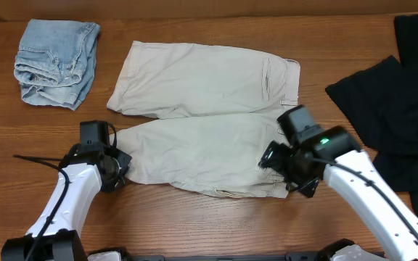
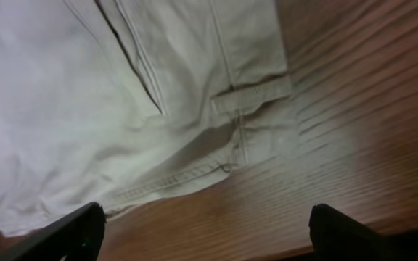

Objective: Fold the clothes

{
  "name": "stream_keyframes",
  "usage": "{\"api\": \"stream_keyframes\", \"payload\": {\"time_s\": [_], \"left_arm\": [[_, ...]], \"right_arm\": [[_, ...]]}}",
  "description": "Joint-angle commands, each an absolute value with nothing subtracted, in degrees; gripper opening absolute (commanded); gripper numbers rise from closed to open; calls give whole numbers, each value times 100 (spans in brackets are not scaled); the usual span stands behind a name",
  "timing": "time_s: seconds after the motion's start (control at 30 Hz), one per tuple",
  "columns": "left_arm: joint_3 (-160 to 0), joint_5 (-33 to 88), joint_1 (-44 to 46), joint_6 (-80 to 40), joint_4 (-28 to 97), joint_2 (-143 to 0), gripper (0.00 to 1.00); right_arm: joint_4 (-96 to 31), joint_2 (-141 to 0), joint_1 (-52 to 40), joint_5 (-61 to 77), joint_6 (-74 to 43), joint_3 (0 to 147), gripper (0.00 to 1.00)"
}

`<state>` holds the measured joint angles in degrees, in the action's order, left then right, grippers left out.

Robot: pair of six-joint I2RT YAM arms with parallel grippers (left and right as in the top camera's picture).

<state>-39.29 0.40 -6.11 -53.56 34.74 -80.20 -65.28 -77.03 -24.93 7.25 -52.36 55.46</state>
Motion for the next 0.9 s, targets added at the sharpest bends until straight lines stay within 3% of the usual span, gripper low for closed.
{"api": "stream_keyframes", "payload": {"time_s": [0.0,0.17,0.4,0.5,0.57,0.7,0.87], "left_arm": [[-4056,187,-609,-4860,3555,-7896,4],[-4058,-110,-609,-4709,3597,-7896,4],[-4134,-99,-609,-4668,3599,-7894,4],[-4230,-102,-609,-4648,3623,-7894,4],[-4355,-99,-609,-4464,3667,-7894,4],[-4858,-200,-611,-4145,4097,-7894,4],[-5857,-670,-611,-3946,5026,-7894,4]], "right_arm": [[-5994,-7708,-2600,967,-5465,4960,93],[-4834,-7712,-2602,945,-5509,3927,90],[-4379,-7717,-2602,1035,-5601,3339,89],[-4379,-7717,-2602,1013,-5601,3339,66],[-4377,-7717,-2602,928,-5601,3339,41],[-4399,-7710,-2506,757,-5575,3385,6],[-5122,-7518,-2005,735,-4875,4027,4]]}}
